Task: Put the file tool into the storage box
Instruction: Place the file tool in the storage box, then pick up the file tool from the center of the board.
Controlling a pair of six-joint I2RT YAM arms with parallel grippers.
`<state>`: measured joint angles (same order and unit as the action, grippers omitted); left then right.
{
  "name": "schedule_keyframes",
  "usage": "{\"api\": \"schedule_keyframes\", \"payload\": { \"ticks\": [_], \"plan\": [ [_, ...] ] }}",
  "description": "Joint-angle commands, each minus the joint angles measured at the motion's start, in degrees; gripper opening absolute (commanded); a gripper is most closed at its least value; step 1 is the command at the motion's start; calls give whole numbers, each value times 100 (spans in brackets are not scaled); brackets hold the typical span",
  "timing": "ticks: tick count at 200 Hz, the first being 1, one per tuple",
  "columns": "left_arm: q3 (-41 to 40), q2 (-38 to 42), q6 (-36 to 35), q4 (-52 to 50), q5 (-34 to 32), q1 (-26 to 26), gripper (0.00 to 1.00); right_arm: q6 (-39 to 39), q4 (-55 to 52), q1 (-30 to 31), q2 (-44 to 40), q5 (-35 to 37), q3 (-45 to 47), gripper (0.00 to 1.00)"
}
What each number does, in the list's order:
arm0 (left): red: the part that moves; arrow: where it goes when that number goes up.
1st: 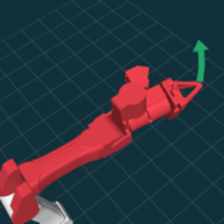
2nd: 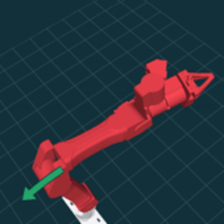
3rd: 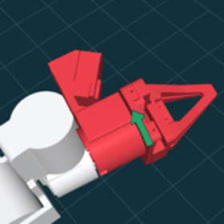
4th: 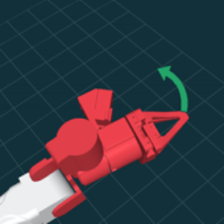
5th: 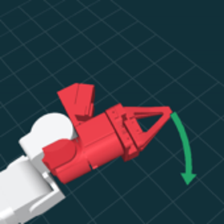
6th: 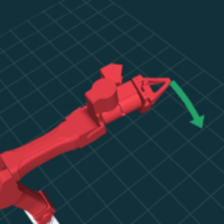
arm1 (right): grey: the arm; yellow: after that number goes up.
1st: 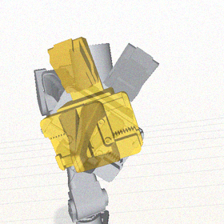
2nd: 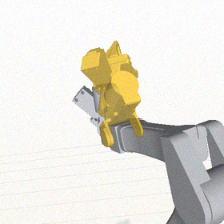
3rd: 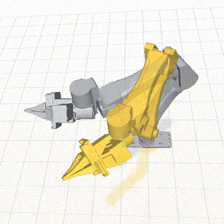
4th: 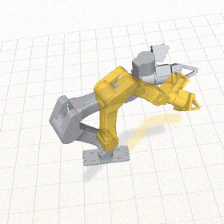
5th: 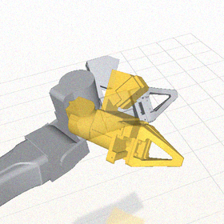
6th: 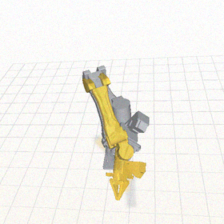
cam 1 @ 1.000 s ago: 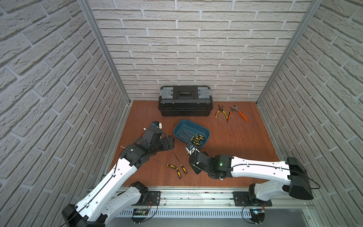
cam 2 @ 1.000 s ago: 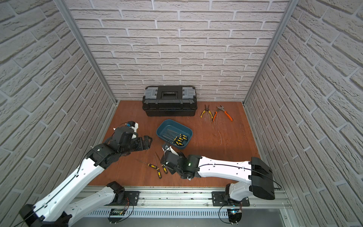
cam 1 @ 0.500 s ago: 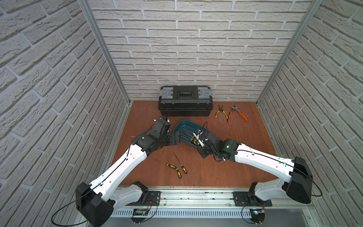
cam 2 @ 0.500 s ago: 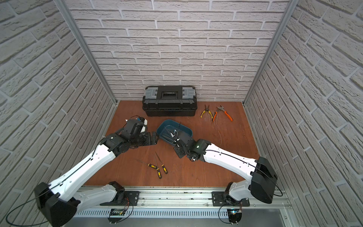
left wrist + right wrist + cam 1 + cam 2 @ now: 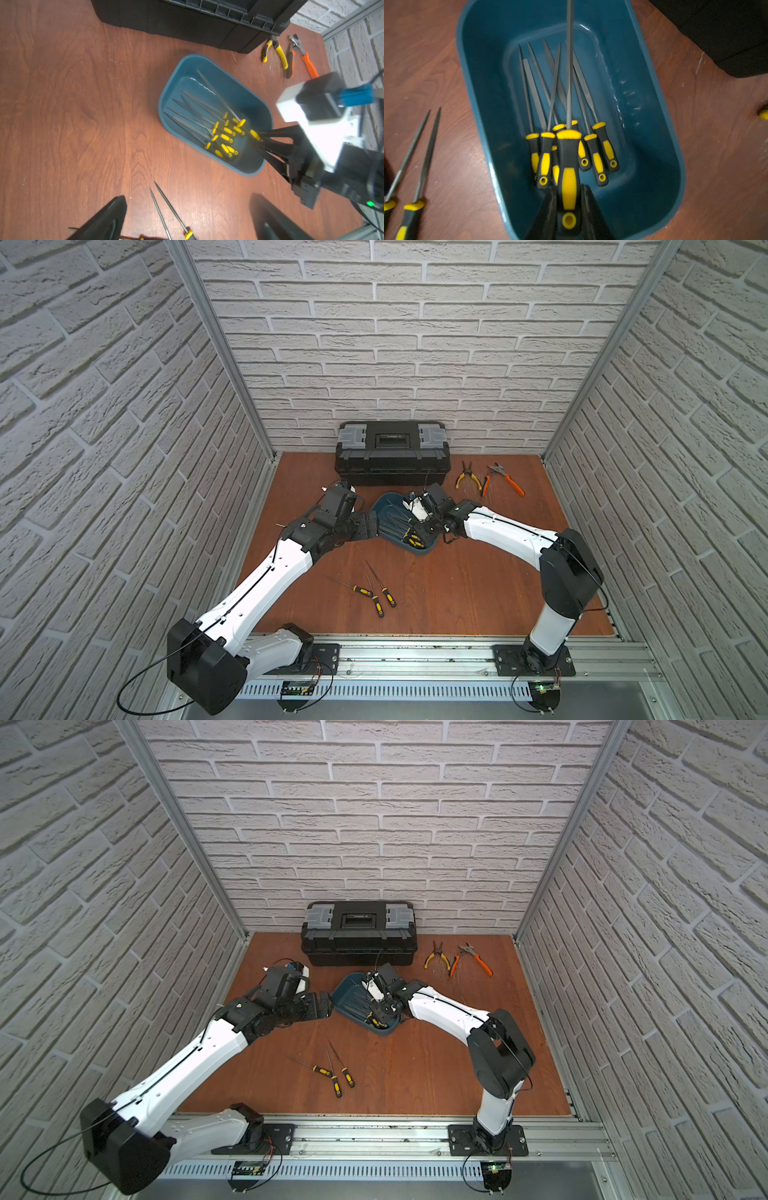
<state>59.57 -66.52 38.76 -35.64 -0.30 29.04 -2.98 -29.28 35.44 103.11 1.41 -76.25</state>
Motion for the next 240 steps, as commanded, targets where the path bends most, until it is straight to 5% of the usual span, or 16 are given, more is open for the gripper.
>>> {"api": "schedule_keyframes", "payload": {
  "ticks": [1,68,104,129,196,240],
  "plan": [
    [-242,130,-88,214,91,-113,98,-464,199,-158,137,-199,-253,5],
    [-669,274,-86,286,11,-211,98,-756,248,-406,779,181,-591,15],
    [-790,285,-62,301,73,-212,98,-578,271,-433,903,551,-621,42],
    [-936,377,-36,286,74,-206,98,-272,488,-424,607,584,-351,51],
    [-1527,988,145,-38,-138,-121,98,1418,480,-216,-1088,736,667,52],
    [-1909,1199,556,-136,-401,454,98,2739,302,923,-1679,952,1202,51]
  ]
}}
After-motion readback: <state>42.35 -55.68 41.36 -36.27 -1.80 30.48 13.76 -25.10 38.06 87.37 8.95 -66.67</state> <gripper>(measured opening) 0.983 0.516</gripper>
